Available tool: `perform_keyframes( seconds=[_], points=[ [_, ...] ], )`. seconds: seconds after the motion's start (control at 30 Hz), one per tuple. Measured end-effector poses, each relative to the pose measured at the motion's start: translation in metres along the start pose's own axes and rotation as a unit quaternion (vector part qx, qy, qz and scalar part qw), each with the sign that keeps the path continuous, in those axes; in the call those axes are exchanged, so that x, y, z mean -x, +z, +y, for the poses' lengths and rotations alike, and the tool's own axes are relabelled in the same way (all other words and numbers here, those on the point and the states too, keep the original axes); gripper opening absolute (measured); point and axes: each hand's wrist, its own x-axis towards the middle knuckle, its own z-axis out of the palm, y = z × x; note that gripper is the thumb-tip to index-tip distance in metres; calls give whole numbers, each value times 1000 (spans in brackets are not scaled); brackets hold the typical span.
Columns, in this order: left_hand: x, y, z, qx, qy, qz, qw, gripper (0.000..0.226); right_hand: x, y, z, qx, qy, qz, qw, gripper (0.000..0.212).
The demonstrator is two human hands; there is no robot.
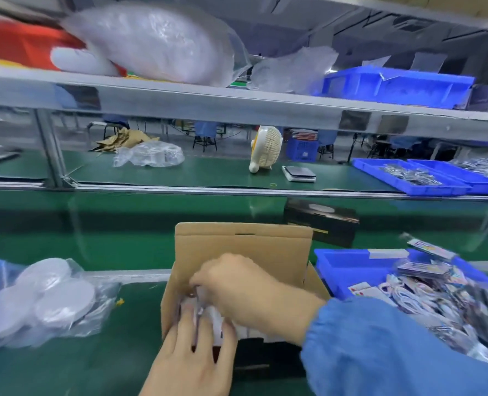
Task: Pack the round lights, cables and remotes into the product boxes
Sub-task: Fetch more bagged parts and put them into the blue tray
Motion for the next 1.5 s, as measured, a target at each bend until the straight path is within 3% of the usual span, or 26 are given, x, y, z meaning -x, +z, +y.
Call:
perform_keyframes(
  seconds=[0.1, 0.17, 0.23, 0.3, 0.4, 0.47, 0.6, 0.73, 0.9, 0.97, 1.0, 1.07, 1.1, 1.17, 1.2, 1.23, 1.27, 1.3, 1.33, 1.37, 1.5],
  points=[
    [-5, -22, -6, 37, -18, -35, 999, 51, 0, 12, 1, -47, -27, 8, 999, 23],
    [-11, -31, -12, 82, -45, -74, 993, 72, 13, -3, 16, -154, -25, 18, 988, 24],
    [-19, -33, -12, 94, -63, -71, 991, 77, 29, -16, 35, -211, 23, 89, 973, 22],
    [-25, -29, -9, 70, -42, -93, 992, 89, 40, -19, 47, -122, 82, 126, 981, 23],
    [-26, -8, -8, 48, -18, -126, 991, 105, 39, -1, 38, 56, 135, 15, 989, 28],
    [-28, 4, -8, 62, 0, -121, 991, 112, 46, 4, 35, 60, 149, -12, 987, 25],
    [-31, 11, -6, 104, 3, -103, 989, 102, 53, -1, 42, 114, 164, 35, 979, 28],
    [-37, 7, -6, 122, -14, -104, 987, 82, 38, 5, 30, 135, 102, -46, 984, 17],
    [-16, 9, 0, 92, -14, 24, 995, 74, 56, 2, 42, 149, 47, -89, 984, 18],
    [-11, 5, 6, 109, -30, 53, 992, 67, 76, 4, 47, 215, 59, -78, 972, 14],
    [-10, 5, 10, 121, -43, 44, 991, 68, 81, 6, 50, 207, 58, -70, 974, 11],
    [-10, 8, 12, 123, -59, -5, 991, 68, 84, 3, 60, 57, 44, -64, 995, 20],
    [-14, 7, 11, 127, -63, -32, 989, 72, 85, -7, 72, -73, 41, -47, 995, 22],
    [-23, 7, 8, 138, -57, -65, 987, 81, 100, -23, 122, -293, 95, 162, 937, 18],
    [-27, 3, 5, 145, -53, -79, 985, 79, 113, -26, 153, -316, 164, 265, 896, 18],
    [-30, 0, 4, 151, -55, -82, 984, 71, 128, -22, 186, -265, 241, 289, 888, 20],
    [-31, 0, 4, 154, -52, -80, 983, 64, 145, -11, 214, -174, 316, 195, 912, 24],
    [-33, 2, 5, 152, -46, -77, 984, 63, 161, 8, 235, -89, 368, 27, 925, 32],
    [-34, 4, 6, 151, -41, -81, 984, 69, 174, 30, 250, -37, 387, -133, 912, 42],
    [-34, 9, 8, 147, -38, -78, 985, 79, 184, 49, 259, -10, 380, -225, 897, 49],
    [-33, 18, 18, 130, -32, -14, 991, 90, 185, 58, 270, -27, 366, -259, 893, 48]
  ],
)
